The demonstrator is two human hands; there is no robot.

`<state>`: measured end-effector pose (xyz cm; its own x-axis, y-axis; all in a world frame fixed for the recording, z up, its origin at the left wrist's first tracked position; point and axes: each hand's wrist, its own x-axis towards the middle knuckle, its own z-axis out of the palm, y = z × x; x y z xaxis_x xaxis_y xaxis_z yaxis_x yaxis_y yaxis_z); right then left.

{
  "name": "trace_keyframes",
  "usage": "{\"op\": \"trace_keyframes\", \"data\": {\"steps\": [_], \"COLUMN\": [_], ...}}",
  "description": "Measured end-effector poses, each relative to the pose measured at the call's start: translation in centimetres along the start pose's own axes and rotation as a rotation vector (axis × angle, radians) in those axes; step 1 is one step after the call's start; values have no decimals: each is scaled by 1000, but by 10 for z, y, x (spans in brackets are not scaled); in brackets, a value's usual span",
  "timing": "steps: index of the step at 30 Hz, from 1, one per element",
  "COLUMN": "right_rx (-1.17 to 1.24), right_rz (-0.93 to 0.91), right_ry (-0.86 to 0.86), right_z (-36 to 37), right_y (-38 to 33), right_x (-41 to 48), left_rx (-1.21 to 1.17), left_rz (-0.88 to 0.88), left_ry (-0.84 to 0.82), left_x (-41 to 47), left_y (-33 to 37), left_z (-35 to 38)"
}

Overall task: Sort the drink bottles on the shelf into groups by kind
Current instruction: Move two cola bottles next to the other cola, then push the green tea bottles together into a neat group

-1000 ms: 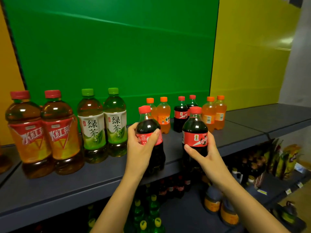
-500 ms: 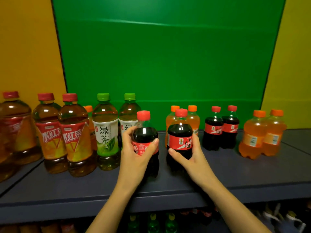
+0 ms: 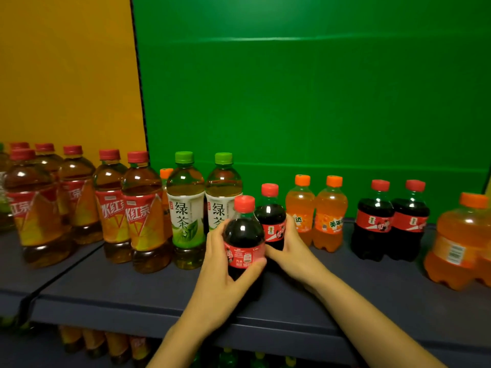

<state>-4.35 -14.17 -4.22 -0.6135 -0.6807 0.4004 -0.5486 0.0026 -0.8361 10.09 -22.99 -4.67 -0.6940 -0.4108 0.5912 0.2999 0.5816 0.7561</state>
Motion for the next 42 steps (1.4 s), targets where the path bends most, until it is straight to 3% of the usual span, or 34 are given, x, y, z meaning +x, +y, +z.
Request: {"op": "trace_keyframes", "data": {"steps": [5, 12, 17, 20, 27, 33, 37, 42], "right_rx": [-103, -103, -39, -111, -114, -62, -56, -156], "right_rz": [14, 112, 85, 39, -259, -409, -406, -347], "right_ry": [-12, -36, -71, 16, 266, 300, 318, 428], "right_z": [5, 13, -2, -16, -26, -1, 28, 65], "right_y": [2, -8, -22, -20, -45, -78, -96, -114], "right_x": [27, 44, 32, 20, -17, -33, -27, 4], "left_rx": [245, 251, 351, 434, 527, 430, 365, 245], "left_rz": [63, 7, 26, 47, 31, 133, 176, 119], "left_ry": [-11, 87, 144, 182, 186, 310, 409, 335], "left_x": [-4, -7, -7, -4, 2, 0, 14, 49], "left_y": [-2, -8, -10, -9, -2, 2, 0, 5], "left_z": [-12, -1, 8, 14, 19, -19, -59, -85]}}
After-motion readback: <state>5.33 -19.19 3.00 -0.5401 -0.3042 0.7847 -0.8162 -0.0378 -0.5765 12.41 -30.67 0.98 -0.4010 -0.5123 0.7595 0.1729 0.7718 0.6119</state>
